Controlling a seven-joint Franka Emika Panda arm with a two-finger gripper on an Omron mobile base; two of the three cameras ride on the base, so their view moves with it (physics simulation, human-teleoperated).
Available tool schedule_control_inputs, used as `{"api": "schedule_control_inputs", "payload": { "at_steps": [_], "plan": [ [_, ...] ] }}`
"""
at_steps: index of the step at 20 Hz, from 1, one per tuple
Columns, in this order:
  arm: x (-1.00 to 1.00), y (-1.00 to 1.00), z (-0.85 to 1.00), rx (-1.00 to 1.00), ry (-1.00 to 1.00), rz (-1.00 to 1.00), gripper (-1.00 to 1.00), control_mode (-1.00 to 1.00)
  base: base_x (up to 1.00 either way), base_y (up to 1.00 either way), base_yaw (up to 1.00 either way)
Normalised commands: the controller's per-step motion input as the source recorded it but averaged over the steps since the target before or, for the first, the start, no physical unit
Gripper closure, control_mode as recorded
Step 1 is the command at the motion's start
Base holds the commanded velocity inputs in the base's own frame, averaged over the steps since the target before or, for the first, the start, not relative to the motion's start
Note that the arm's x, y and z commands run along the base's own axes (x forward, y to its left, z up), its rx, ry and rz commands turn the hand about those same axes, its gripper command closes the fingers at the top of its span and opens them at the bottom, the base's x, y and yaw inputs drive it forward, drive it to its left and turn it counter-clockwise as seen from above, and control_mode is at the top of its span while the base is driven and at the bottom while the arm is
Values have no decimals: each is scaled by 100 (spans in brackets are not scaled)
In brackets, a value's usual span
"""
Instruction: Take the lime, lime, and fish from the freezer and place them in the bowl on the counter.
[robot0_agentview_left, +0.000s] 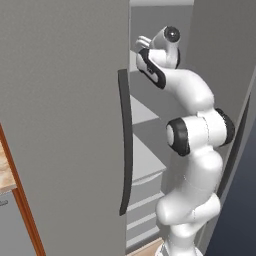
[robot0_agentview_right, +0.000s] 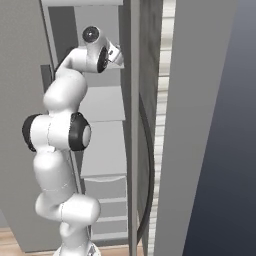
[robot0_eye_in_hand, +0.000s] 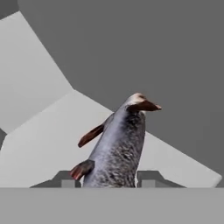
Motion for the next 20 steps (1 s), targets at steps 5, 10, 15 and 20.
{"api": "schedule_control_inputs", "payload": {
  "at_steps": [5,10,15,20],
  "plan": [
    [-100,-15,74,7,-33,0,100,-100,0,0,0],
    [-100,-14,-1,4,-8,0,100,-100,0,0,0],
    [-100,-2,-2,5,23,-3,100,-100,0,0,0],
    [-100,-5,-52,7,37,-1,100,-100,0,0,0]
  ]
}}
